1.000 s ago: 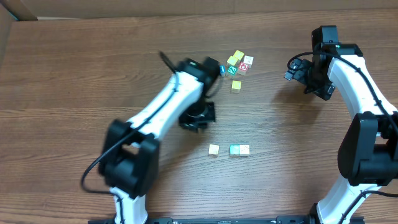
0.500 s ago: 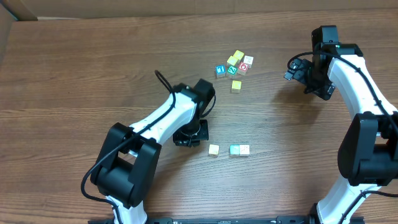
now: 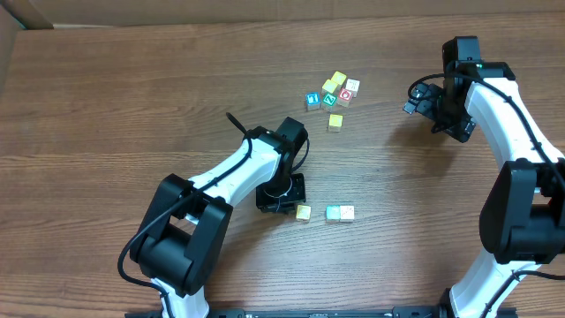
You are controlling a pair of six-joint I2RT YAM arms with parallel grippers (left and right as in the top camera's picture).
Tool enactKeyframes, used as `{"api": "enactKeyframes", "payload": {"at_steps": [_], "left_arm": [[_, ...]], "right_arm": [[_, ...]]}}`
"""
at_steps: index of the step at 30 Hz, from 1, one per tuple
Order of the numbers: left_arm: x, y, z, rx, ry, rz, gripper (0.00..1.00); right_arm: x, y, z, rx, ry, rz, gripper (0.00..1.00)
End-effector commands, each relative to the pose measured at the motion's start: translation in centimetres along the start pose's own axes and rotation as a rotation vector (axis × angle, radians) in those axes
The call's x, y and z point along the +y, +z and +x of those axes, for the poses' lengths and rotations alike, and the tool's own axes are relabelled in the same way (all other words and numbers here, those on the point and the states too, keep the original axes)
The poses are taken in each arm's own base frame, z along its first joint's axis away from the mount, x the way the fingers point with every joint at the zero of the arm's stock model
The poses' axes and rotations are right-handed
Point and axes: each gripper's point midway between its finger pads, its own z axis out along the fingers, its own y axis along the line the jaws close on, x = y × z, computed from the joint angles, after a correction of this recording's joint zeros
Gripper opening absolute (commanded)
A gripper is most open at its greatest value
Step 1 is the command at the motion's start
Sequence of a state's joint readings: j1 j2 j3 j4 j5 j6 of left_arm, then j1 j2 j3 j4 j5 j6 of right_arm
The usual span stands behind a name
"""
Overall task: Flip 4 blocks
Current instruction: 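Place the G block beside the row and push it into line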
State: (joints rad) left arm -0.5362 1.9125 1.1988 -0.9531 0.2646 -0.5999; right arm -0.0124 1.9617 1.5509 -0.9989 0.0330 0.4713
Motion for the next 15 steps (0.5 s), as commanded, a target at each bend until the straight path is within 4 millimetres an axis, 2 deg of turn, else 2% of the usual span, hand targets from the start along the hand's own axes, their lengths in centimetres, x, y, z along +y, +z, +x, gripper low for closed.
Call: {"api": "enactKeyframes", "payload": {"at_steps": [1, 15], "left_arm": [[-1.0, 0.3, 0.9, 0.034, 0.016, 0.036, 0.04], [-2.7, 0.7, 1.1, 0.006, 0.048, 0.051, 0.04]], "right_arm": [[0.1, -0.2, -0.3, -0.008, 0.008, -0.002, 1.0], [0.1, -0.2, -0.3, -0.008, 0.008, -0.002, 1.0]]}}
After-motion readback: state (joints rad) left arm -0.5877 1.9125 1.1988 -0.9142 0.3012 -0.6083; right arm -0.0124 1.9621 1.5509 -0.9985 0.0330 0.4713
